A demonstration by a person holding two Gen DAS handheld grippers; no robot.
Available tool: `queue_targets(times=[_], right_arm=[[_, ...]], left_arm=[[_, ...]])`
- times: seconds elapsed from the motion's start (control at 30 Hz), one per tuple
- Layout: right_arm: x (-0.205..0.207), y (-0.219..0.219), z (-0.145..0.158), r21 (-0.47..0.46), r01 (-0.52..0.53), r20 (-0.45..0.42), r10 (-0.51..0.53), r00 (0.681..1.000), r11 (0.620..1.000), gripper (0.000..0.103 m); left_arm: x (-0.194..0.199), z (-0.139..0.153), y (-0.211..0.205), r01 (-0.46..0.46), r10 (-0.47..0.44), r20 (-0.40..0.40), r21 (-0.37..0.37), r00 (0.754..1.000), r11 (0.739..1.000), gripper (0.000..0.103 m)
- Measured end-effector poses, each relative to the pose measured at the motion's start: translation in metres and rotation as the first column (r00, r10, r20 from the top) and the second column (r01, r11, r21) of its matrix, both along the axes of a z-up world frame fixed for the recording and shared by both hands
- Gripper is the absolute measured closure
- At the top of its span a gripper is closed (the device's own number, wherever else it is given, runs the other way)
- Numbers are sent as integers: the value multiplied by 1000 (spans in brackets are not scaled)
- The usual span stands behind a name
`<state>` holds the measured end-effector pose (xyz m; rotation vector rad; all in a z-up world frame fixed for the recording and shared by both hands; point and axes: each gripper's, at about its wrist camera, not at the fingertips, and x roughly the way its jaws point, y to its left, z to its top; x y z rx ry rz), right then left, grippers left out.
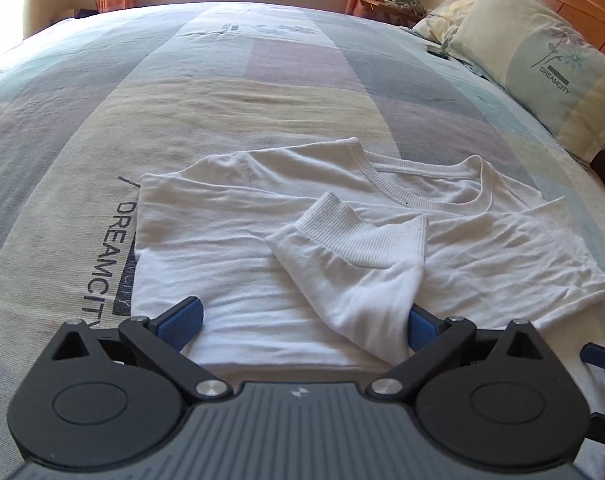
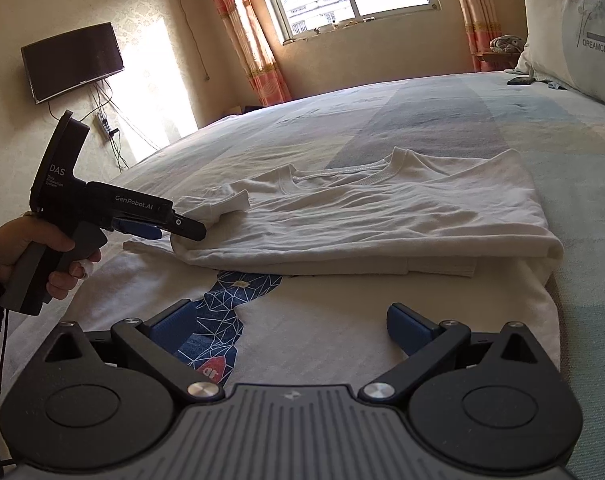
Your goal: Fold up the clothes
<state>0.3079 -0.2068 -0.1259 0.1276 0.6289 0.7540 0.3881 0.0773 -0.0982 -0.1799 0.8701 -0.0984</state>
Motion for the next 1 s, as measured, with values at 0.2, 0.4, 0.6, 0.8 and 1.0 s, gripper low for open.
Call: queue_targets(times=[0.2,0.4,0.6,0.8,1.0], right_arm=[[2,-4,-1,34,5,-21,-4,1000,999,0],[3,-7,-2,51,5,-33,-4,999,999,0],[3,-8,-2,59,3,-40,0,999,998,0],[3,-9,-2,62,4,-44,-1,999,998,0],[3,-10,-2,72,7,-52,-3,999,997,0]], left_arm=[[19,2,8,5,-18,-40,-290,999,957,2],[42,-15,26,-88,49,-98,-450,994,889,3],[43,-29,39,-113,83,-81,-534,993,838,23],[38,-46,60,-159,129,-93,-537,987,828,85],[39,-16,33,-75,81,3,-343,997,936,97]])
